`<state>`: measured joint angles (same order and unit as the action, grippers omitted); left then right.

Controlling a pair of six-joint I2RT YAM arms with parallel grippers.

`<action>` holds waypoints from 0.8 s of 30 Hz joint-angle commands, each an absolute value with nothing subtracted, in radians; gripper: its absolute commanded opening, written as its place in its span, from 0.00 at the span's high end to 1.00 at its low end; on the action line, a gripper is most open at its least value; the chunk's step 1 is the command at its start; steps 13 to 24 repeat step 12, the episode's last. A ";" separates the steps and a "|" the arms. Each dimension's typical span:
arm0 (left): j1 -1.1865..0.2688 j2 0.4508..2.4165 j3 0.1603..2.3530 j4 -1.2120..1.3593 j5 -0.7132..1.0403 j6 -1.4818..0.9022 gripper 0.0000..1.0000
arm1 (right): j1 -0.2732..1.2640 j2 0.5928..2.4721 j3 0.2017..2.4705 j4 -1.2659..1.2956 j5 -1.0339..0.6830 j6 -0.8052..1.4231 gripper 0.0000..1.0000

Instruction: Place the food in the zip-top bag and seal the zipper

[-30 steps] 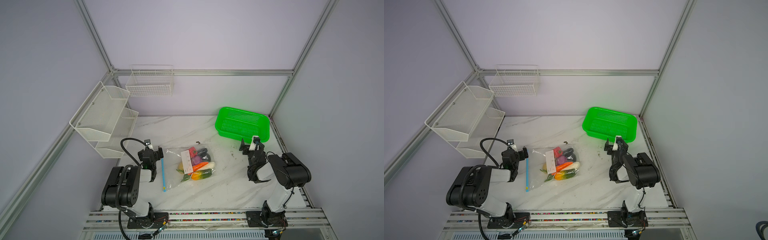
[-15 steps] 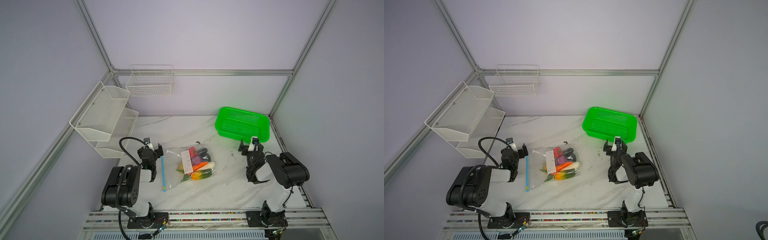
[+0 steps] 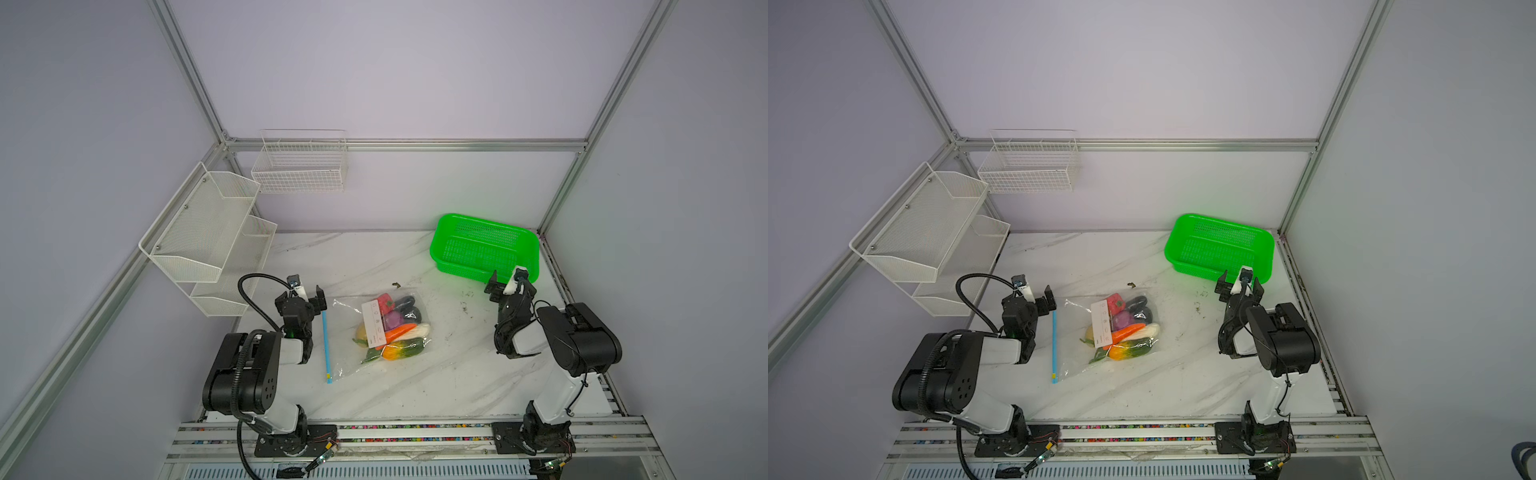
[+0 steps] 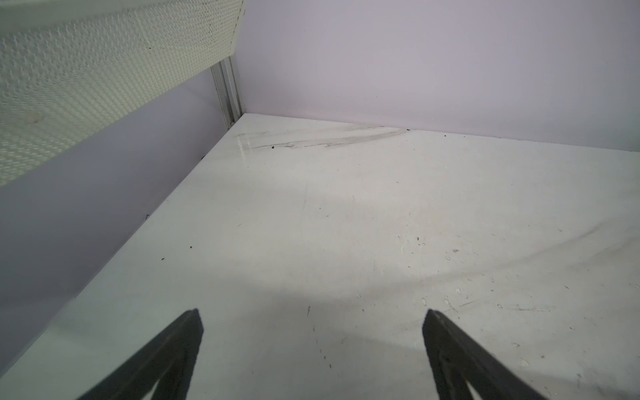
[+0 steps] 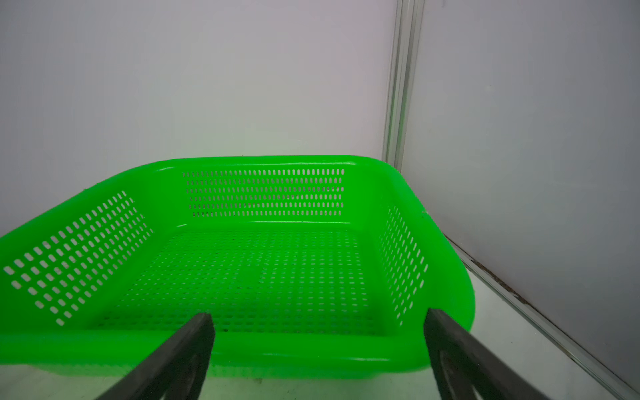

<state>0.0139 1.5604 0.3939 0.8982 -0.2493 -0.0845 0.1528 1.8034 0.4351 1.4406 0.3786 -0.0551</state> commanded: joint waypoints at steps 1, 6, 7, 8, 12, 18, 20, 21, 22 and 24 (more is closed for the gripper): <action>0.019 1.563 0.365 0.959 -0.248 -0.059 0.00 | 0.159 1.802 0.460 1.420 0.387 -0.048 0.03; 0.018 1.563 0.365 0.963 -0.247 -0.059 0.00 | 0.159 1.801 0.465 1.410 0.386 -0.042 0.03; 0.018 1.564 0.365 0.963 -0.247 -0.060 0.00 | 0.158 1.801 0.464 1.409 0.385 -0.042 0.03; 0.019 1.563 0.365 0.965 -0.247 -0.060 0.00 | 0.158 1.801 0.464 1.410 0.385 -0.043 0.03; 0.019 1.564 0.363 0.966 -0.247 -0.059 0.00 | 0.159 1.792 0.450 1.425 0.389 -0.048 0.03; 0.019 1.564 0.363 0.966 -0.247 -0.059 0.00 | 0.159 1.792 0.450 1.425 0.389 -0.048 0.03; 0.019 1.564 0.363 0.966 -0.247 -0.059 0.00 | 0.159 1.792 0.450 1.425 0.389 -0.048 0.03; 0.019 1.564 0.363 0.966 -0.247 -0.059 0.00 | 0.159 1.792 0.450 1.425 0.389 -0.048 0.03; 0.019 1.564 0.363 0.966 -0.247 -0.059 0.00 | 0.159 1.792 0.450 1.425 0.389 -0.048 0.03; 0.019 1.564 0.363 0.966 -0.247 -0.059 0.00 | 0.159 1.792 0.450 1.425 0.389 -0.048 0.03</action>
